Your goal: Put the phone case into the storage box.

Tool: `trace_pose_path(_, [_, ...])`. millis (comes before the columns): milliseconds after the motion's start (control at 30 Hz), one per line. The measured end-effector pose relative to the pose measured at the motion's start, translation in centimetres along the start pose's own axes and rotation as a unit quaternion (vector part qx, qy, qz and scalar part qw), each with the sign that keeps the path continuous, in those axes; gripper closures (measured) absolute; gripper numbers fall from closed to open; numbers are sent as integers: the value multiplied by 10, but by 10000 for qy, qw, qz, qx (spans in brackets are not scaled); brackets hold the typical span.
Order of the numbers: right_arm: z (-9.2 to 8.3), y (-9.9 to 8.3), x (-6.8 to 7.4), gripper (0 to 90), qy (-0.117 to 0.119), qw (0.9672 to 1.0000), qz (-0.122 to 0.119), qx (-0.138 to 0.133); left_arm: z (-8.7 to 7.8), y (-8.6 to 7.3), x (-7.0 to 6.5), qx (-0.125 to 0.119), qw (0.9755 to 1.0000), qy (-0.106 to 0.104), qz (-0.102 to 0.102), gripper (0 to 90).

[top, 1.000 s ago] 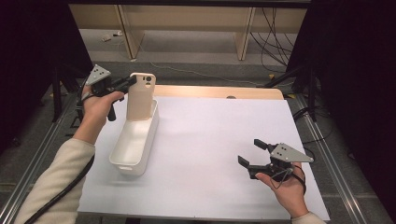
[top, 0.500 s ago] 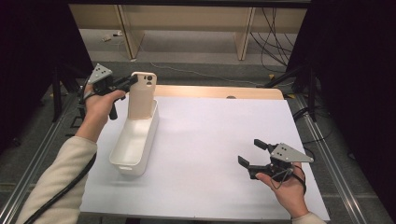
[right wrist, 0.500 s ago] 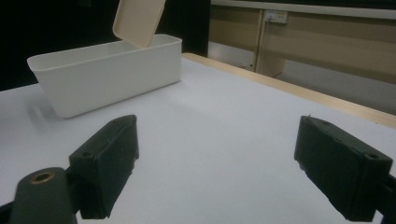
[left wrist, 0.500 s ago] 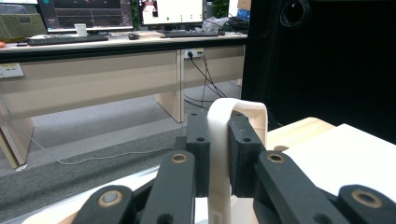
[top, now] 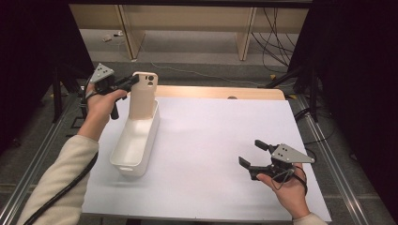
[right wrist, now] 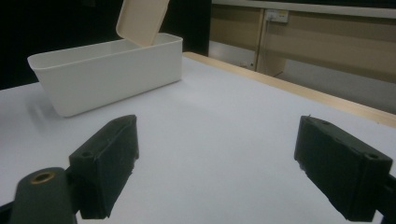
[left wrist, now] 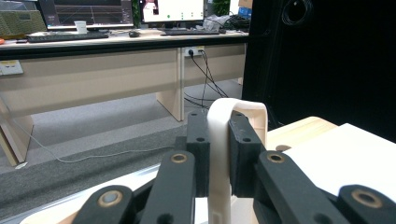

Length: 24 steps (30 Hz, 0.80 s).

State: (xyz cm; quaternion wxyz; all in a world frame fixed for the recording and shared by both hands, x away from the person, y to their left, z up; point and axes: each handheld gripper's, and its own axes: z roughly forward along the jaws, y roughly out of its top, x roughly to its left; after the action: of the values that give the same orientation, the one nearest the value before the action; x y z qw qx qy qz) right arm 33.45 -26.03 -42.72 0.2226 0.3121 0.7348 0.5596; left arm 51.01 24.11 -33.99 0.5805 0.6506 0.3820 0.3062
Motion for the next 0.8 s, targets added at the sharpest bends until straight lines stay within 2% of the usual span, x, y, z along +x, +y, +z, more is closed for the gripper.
trace_pose_path(67, [1,0,-2,151,-34,9999,-110,-76,1,-1,0,5,10000,6,-18,810])
trace_pose_path(100, [0,0,0,151,28,10000,17,-18,2,-1,1,0,10000,4,-6,810])
trace_pose_path(167, [1,-1,0,151,61,10000,47,-33,3,-1,1,-1,10000,9,-44,810])
trace_pose_path(200, [0,0,0,151,37,10000,29,-17,3,-2,2,10,10000,15,-28,810])
trace_pose_path(233, [1,0,-2,151,0,9999,-93,-86,4,-2,2,15,10000,13,-36,810])
trace_pose_path(267, [0,0,0,151,-10,10000,-6,-10,4,-2,3,21,10000,16,-24,809])
trace_pose_path(300, [0,0,-2,151,-9,9999,-119,-79,4,-2,3,21,10000,15,-41,810])
trace_pose_path(333, [-1,0,-1,151,-2,10000,-20,9,5,-2,3,20,10000,12,-24,810])
trace_pose_path(367, [1,-1,0,151,53,10000,35,-63,5,-3,3,19,10000,16,-43,810])
trace_pose_path(467, [1,-1,0,151,68,9999,59,-46,6,-3,5,23,10000,13,-40,810])
trace_pose_path(500, [0,0,0,151,3,10000,-19,24,6,-3,5,31,10000,15,-63,810])
trace_pose_path(567, [1,-1,0,151,54,10000,14,-8,6,-4,6,40,10000,17,-40,810])
trace_pose_path(633, [-2,0,0,151,11,9998,4,181,7,-4,7,45,10000,24,-57,810])
trace_pose_path(667, [0,-1,0,151,6,10000,29,21,7,-4,7,47,10000,26,-58,809])
trace_pose_path(800, [1,-1,0,151,10,10000,-8,40,8,-5,9,51,10000,40,-60,809])
